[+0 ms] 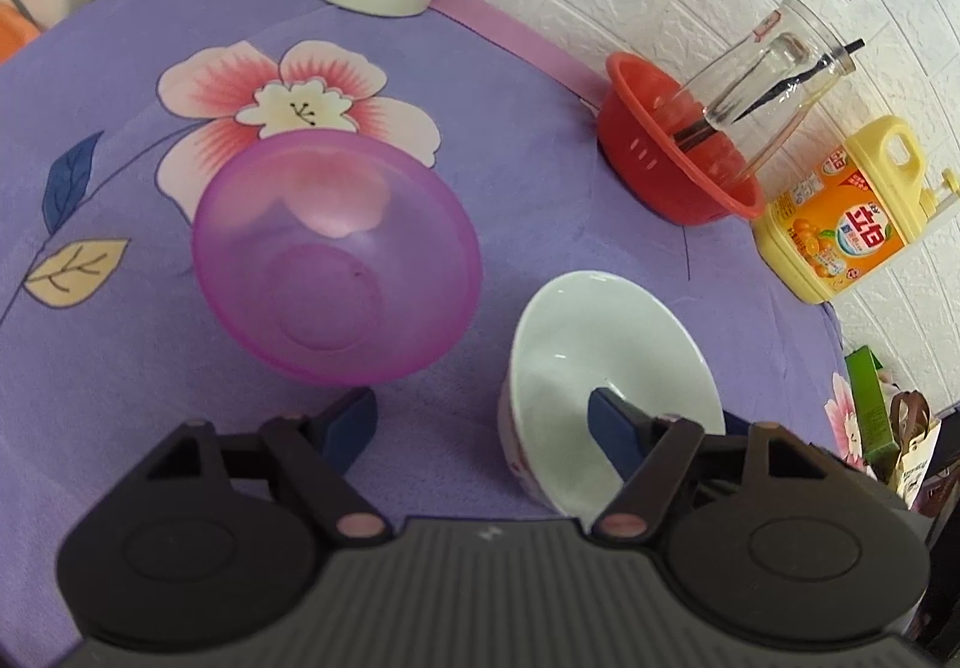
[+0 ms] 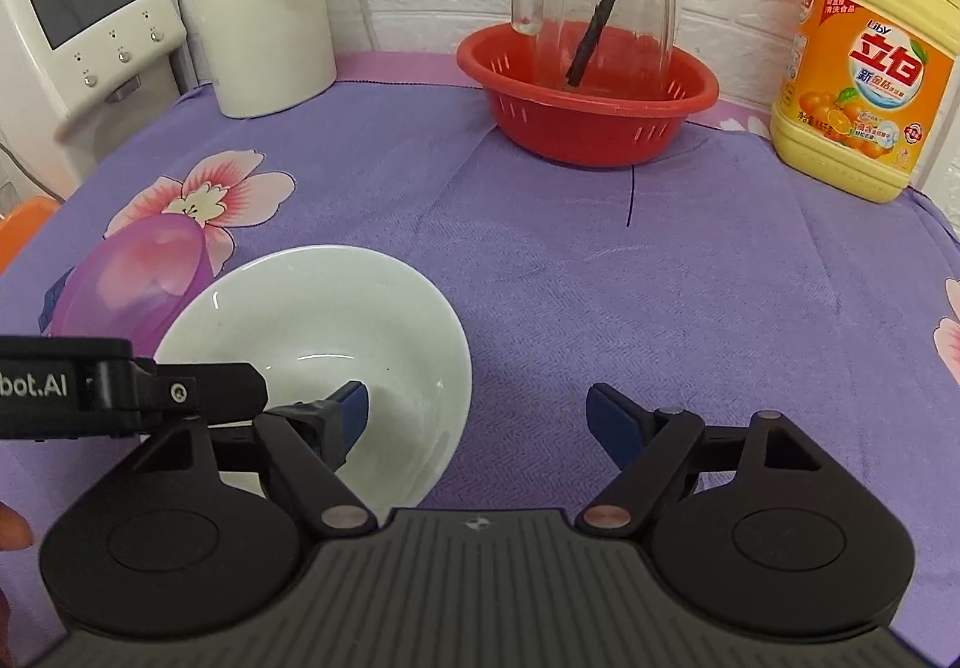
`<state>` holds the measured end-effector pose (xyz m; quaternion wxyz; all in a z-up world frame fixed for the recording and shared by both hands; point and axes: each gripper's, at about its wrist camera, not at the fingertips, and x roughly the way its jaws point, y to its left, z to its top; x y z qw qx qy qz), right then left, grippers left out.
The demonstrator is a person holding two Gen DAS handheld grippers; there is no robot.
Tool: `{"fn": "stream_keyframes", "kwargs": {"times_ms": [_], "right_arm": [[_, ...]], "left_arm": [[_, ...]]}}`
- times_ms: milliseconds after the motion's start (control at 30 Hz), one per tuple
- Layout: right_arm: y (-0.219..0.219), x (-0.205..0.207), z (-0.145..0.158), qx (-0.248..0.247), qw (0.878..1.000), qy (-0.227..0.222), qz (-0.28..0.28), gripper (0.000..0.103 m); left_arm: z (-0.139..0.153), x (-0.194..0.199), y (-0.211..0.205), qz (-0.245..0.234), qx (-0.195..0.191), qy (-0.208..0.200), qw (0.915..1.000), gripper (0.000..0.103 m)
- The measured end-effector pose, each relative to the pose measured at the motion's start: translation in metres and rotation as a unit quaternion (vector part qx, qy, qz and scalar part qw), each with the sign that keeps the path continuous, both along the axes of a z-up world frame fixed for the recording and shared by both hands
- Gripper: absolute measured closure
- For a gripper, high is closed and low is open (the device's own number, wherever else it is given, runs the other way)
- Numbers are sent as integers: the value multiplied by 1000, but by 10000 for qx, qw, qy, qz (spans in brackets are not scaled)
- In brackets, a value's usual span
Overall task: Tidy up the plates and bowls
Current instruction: 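Reach both grippers to the white painted bowl rim and close them, then lift the white bowl with both grippers and carry it over the steel bowl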
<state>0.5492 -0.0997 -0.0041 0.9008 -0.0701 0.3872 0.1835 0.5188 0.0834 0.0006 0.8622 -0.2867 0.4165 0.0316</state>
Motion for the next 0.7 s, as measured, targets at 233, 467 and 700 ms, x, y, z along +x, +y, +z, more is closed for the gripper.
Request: {"fn": "stream_keyframes", "kwargs": {"times_ms": [233,467,700], "right_arm": [[4,-2,-1,-15,10000,-43,63,0],[11,-7,-2,-39,9997,-195,156,2],[21,-21,-1,-100,9982,-317,502,28]], "left_arm": [[-1,0,-5,84,201,-19,9998,34],[-1,1,-6,137,284,-53,9995,37],[0,3,-11,-394,194,-250,9987,86]]}}
